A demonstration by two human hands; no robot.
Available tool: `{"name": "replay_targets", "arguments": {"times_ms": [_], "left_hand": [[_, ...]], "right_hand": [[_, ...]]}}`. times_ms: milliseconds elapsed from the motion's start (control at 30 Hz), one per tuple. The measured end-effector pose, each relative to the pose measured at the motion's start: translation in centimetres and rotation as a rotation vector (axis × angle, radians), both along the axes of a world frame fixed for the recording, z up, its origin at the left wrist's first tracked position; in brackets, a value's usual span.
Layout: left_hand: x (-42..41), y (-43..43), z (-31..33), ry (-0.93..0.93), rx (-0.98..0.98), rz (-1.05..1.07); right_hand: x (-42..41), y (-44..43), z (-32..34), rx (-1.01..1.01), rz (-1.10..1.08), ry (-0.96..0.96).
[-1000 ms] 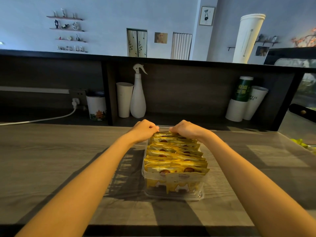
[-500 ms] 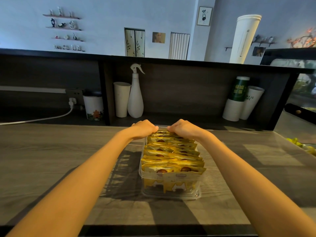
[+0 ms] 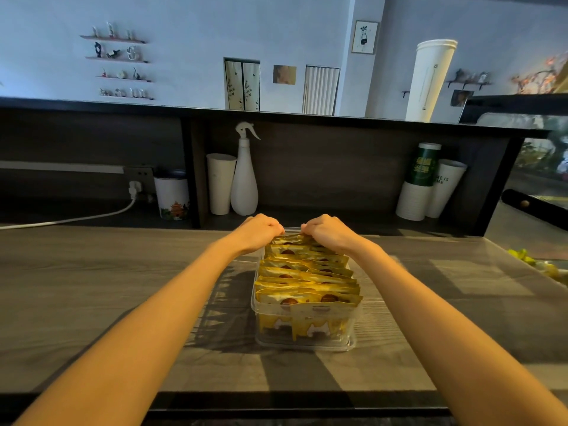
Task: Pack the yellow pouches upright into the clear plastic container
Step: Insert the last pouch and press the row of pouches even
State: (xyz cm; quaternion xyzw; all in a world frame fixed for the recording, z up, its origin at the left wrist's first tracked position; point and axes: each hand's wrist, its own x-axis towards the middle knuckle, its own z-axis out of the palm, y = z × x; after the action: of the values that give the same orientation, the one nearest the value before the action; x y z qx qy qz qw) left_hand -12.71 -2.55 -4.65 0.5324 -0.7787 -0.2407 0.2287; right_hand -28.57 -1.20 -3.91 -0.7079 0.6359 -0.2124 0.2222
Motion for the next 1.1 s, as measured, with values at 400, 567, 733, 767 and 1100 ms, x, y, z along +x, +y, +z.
{"name": "replay_targets", "arguments": {"times_ms": [400, 567, 733, 767, 1100], "left_hand": [[1.0, 6.7, 0.6, 0.068, -0.179, 0.164], [1.3, 11.1, -1.2, 0.146, -0.136, 0.182], [1.4, 13.6, -3.7, 0.176, 0.119, 0.191], [1.3, 13.7, -4.3, 0.172, 0.155, 0.200], [0.6, 13.6, -6.5, 0.117, 0.139, 0.252]], "right_hand": [[-1.2, 6.0, -0.5, -0.315, -0.138, -0.146], [-2.0, 11.0, -2.9, -0.418, -0.254, -0.289], [-3.0, 14.0, -5.6, -0.279, -0.295, -0.455], [-3.1, 14.3, -6.0, -0.211, -0.300, -0.449], [-3.0, 13.8, -7.8, -0.018, -0.153, -0.193]]}}
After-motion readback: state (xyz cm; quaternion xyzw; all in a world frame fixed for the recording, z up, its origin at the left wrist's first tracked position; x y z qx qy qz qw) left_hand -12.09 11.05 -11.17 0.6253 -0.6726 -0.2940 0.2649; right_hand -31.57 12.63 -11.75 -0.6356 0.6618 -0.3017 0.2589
